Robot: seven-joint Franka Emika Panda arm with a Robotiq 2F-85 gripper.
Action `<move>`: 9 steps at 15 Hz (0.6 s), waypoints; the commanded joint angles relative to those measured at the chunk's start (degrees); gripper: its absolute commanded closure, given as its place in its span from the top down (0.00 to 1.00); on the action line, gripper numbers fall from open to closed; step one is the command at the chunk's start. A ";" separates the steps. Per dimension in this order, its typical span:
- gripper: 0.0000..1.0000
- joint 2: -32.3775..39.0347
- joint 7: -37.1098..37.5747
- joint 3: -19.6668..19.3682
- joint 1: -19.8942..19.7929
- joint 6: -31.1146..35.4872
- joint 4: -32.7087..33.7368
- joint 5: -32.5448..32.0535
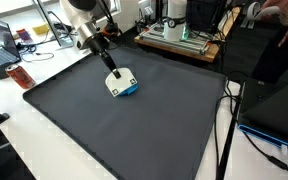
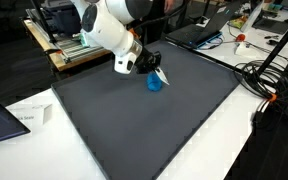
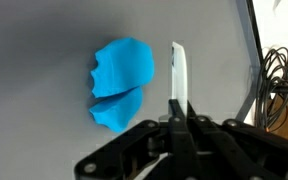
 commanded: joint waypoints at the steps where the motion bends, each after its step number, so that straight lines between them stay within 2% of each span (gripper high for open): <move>1: 0.01 0.56 -1.59 -0.51 -0.53 -2.45 0.78 3.43; 9: 0.01 -5.19 -3.47 -0.92 4.05 -0.86 -0.26 -2.98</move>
